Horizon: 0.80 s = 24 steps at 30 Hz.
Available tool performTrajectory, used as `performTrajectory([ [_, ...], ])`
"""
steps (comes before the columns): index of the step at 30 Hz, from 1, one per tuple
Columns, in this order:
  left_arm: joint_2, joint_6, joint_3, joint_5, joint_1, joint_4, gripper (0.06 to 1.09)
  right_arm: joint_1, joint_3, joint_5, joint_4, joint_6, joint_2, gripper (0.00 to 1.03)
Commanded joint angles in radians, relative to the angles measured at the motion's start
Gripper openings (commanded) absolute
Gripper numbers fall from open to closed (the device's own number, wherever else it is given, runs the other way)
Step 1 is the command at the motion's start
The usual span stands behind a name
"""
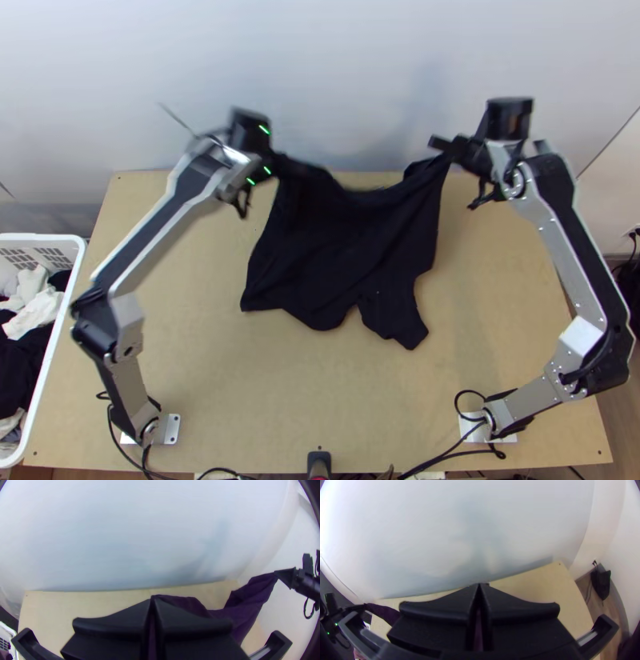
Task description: Fold the t-shirt
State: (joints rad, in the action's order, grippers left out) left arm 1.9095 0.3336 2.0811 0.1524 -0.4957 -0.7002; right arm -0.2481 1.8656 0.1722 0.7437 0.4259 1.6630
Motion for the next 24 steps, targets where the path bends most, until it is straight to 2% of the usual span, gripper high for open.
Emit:
performTrajectory([
  [1,-0.125,-0.005,0.172,0.087,0.074,-0.019,0.10,-0.011,0.214,0.081,0.031,-0.081,-0.014,0.03],
  [5,-0.217,-0.071,0.172,0.179,0.057,0.005,0.10,-0.062,0.293,0.182,0.029,-0.180,-0.043,0.03],
  [10,-0.337,-0.160,0.172,0.233,0.051,0.065,0.10,-0.158,0.300,0.303,-0.049,-0.340,-0.128,0.03],
  [12,-0.383,-0.202,0.172,0.239,0.051,0.079,0.10,-0.197,0.302,0.348,-0.089,-0.403,-0.160,0.03],
  [17,-0.498,-0.258,0.143,0.243,0.013,0.039,0.10,-0.318,0.293,0.518,-0.221,-0.624,-0.224,0.03],
  [21,-0.573,-0.260,0.117,0.242,-0.027,-0.004,0.10,-0.358,0.293,0.561,-0.280,-0.697,-0.259,0.03],
  [22,-0.586,-0.265,0.123,0.243,-0.037,-0.013,0.10,-0.378,0.299,0.593,-0.291,-0.728,-0.264,0.03],
  [24,-0.613,-0.277,0.140,0.242,-0.058,-0.028,0.10,-0.465,0.313,0.719,-0.369,-0.869,-0.266,0.03],
])
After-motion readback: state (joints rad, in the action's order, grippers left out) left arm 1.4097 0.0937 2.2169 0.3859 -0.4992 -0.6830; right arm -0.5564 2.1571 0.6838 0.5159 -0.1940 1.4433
